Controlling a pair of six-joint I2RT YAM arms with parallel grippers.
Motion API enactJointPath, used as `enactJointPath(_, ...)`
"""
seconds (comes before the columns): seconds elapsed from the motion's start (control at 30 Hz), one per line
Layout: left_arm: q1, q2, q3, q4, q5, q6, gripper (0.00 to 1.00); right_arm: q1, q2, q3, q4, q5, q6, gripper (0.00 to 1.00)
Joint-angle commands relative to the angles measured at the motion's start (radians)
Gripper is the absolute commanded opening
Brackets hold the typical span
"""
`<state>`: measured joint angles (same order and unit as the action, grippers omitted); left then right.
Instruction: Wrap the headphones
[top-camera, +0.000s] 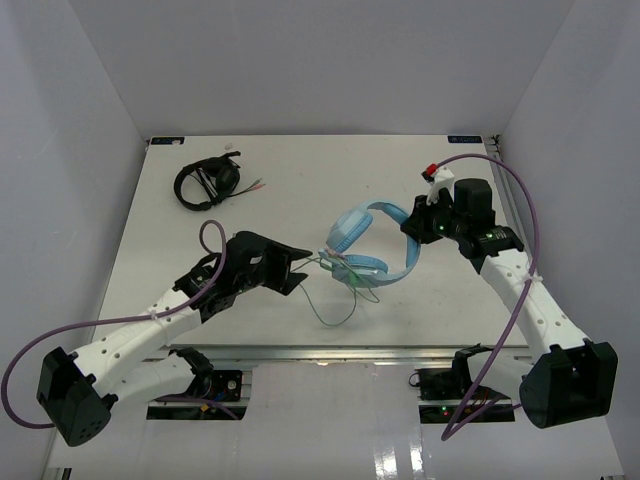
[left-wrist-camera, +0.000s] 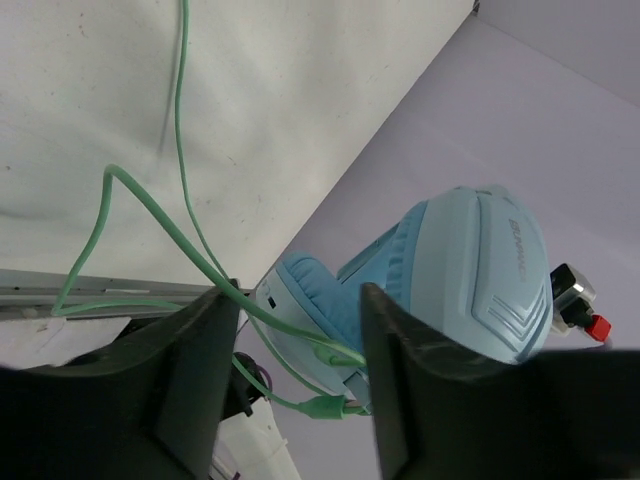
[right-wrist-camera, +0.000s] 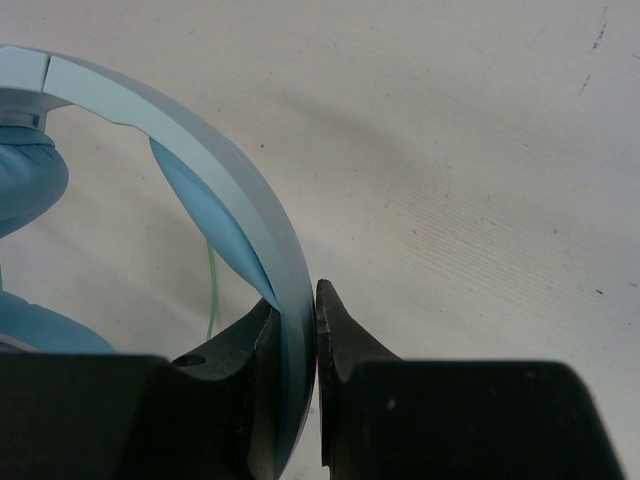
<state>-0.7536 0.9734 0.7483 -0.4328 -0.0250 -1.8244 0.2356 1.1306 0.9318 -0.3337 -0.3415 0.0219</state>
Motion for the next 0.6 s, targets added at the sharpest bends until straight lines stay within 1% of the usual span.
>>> enactJointPath(0.0, 0.005, 0.010, 0.016, 0.029, 0.007, -0.023, 0.53, -0.004, -0.051, -0.005, 0.090, -0.055, 0.033, 0.08)
enactJointPath(0.1, 0.006, 0.014, 0.002, 0.057, -0.002, -0.015, 0.25, -0.004, -0.057, -0.007, 0.090, -0.057, 0.030, 0.08)
enactJointPath(0.2, 0.021, 0.016, -0.002, 0.102, -0.017, 0.019, 0.06, -0.001, -0.064, -0.011, 0.091, -0.055, 0.018, 0.08)
enactJointPath(0.23, 0.032, 0.022, 0.003, 0.107, -0.018, 0.030, 0.02, 0.006, -0.069, -0.015, 0.091, -0.052, 0.010, 0.08)
enactJointPath(0.3, 0.045, 0.033, 0.041, 0.099, -0.029, 0.076, 0.00, 0.016, -0.078, -0.025, 0.091, -0.042, -0.010, 0.08)
enactJointPath(0.4, 0.053, 0.063, 0.117, 0.078, -0.049, 0.123, 0.00, 0.047, -0.097, -0.047, 0.096, -0.010, -0.061, 0.08)
enactJointPath(0.57, 0.058, 0.135, 0.247, 0.042, -0.043, 0.169, 0.00, 0.088, -0.124, -0.073, 0.105, 0.055, -0.127, 0.08)
